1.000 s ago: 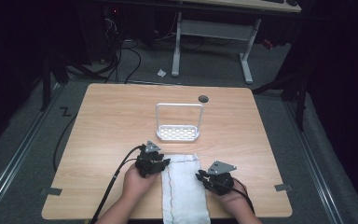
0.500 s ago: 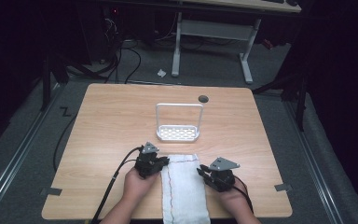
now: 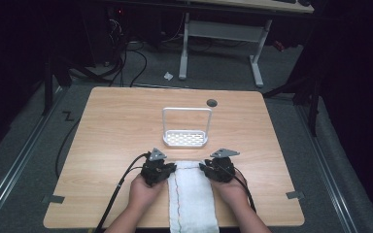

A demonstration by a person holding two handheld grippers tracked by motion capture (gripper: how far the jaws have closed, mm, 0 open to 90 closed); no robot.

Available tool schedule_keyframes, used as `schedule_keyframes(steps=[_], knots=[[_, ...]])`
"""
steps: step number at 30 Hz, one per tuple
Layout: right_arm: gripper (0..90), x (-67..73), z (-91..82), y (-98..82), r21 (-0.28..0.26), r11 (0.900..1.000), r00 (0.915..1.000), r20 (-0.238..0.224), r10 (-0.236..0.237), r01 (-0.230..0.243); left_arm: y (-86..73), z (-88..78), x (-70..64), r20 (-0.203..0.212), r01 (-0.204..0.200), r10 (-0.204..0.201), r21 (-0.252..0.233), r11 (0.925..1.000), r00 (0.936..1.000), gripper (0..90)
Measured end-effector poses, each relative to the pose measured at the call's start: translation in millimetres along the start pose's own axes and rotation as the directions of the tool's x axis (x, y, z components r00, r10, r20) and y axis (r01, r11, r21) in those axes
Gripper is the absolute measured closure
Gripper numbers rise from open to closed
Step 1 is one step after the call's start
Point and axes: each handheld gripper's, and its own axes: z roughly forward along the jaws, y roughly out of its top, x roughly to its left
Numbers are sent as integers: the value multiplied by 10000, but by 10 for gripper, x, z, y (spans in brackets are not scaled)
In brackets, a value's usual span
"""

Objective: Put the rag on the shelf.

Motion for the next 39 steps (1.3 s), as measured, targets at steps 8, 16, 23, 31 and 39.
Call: schedule_keyframes(steps=[8,16,23,31,39], knots=[[849,31,0,-41,-209,9996,9991,-400,-173,165,1,-3,12,84,100,-100,26,9999,9999,818],[864,104,-128,-8,-884,9947,9984,-159,-542,526,-13,-31,45,340,402,-397,-148,9991,9986,829],[863,139,-189,8,-1179,9906,9976,-2,-699,694,-7,-98,4,208,180,-167,-655,9977,9996,832],[862,182,-328,54,-1955,9765,9959,177,-886,904,108,-253,-76,128,170,-153,-1527,9881,9998,831],[861,215,-495,175,-2856,9523,9938,561,-957,1079,295,-441,-195,-32,-305,307,-2510,9675,9995,832]])
